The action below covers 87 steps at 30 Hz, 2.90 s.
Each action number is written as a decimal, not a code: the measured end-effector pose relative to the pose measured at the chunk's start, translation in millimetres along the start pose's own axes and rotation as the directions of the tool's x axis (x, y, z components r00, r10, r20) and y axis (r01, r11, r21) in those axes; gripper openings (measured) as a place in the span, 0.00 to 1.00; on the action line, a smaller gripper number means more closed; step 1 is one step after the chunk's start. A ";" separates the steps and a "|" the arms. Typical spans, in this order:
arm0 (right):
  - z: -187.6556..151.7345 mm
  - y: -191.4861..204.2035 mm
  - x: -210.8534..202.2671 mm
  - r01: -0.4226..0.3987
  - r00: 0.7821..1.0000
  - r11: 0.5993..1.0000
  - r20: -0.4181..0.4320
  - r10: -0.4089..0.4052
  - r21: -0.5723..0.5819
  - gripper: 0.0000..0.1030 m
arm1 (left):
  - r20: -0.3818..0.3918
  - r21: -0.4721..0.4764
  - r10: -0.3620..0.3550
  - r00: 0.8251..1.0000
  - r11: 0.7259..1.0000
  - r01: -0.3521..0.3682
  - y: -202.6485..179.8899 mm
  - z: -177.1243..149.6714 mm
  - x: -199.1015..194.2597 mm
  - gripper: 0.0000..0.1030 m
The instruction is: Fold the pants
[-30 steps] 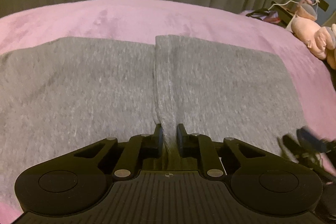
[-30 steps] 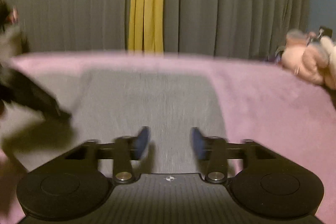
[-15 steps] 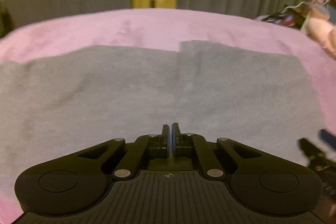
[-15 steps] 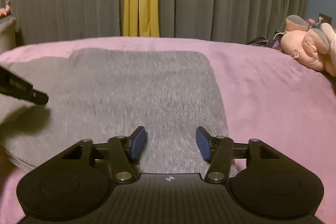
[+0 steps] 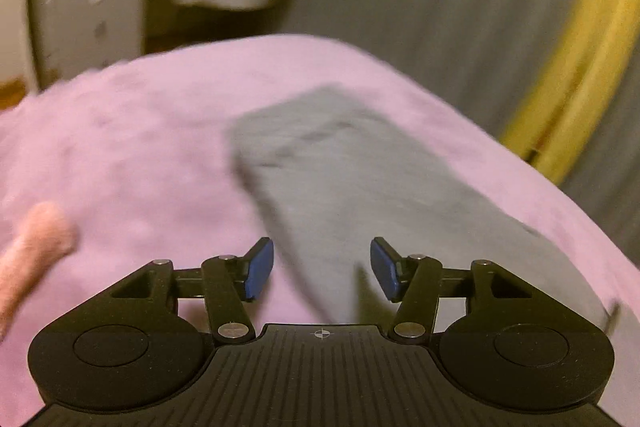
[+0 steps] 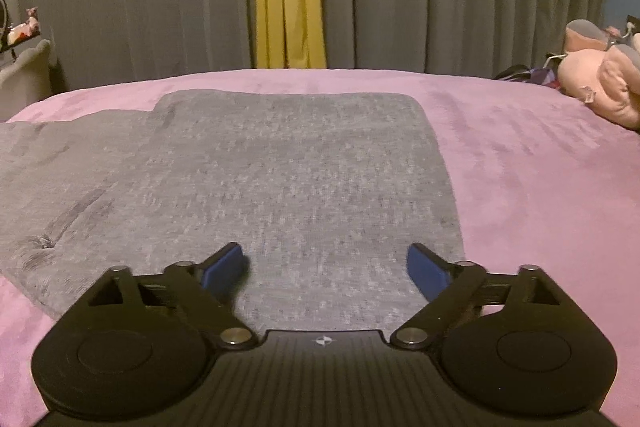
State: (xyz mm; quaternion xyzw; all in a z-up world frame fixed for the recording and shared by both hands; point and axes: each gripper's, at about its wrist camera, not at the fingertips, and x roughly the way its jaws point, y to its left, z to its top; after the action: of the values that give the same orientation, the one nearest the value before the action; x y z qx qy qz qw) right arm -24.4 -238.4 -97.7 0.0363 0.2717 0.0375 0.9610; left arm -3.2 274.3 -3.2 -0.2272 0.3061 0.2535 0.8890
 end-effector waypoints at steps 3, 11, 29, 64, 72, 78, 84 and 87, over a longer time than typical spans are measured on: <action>-2.3 2.2 2.3 -0.003 1.000 1.000 0.002 0.003 -0.011 0.96 | -0.042 -0.063 -0.043 0.998 0.997 0.040 23.3 13.5 20.1 0.56; -5.0 3.4 3.9 0.002 1.000 1.000 0.013 -0.002 -0.007 0.96 | -0.133 -0.277 -0.198 0.971 0.948 0.155 47.2 25.1 79.5 0.64; -0.3 -3.8 2.9 -0.016 1.000 0.998 0.018 0.015 0.054 0.96 | 0.079 0.338 -0.383 0.920 0.879 0.337 -84.8 30.8 -40.8 0.19; 44.3 37.0 73.2 -0.335 0.859 0.612 -0.035 0.511 0.717 0.91 | -0.272 0.080 -0.096 0.958 0.989 0.122 -82.5 -94.6 -37.4 0.88; 53.4 55.1 89.1 -0.334 0.852 0.596 -0.037 0.523 0.730 0.68 | -0.337 0.115 -0.087 0.937 0.984 0.133 -85.6 -100.0 -27.5 0.86; 75.1 70.8 83.8 -0.299 0.878 0.658 -0.071 0.473 0.691 0.43 | -0.371 0.207 -0.037 0.928 0.971 0.121 -100.0 -105.8 -15.9 0.86; 109.4 74.0 21.8 -0.443 0.859 0.655 0.081 0.505 0.612 0.40 | -0.367 0.169 -0.029 0.930 0.981 0.098 -97.4 -102.5 -14.4 0.86; 116.9 59.1 -18.0 -0.501 0.849 0.650 0.180 0.496 0.571 0.40 | -0.321 0.103 -0.034 0.946 0.992 0.071 -91.2 -97.9 -15.5 0.84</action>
State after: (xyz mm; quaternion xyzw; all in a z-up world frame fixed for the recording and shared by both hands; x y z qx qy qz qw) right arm 18.6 -187.0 16.2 0.4110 0.2450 0.2121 0.8521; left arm -2.0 144.7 -39.7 -0.2223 0.4535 0.1720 0.8458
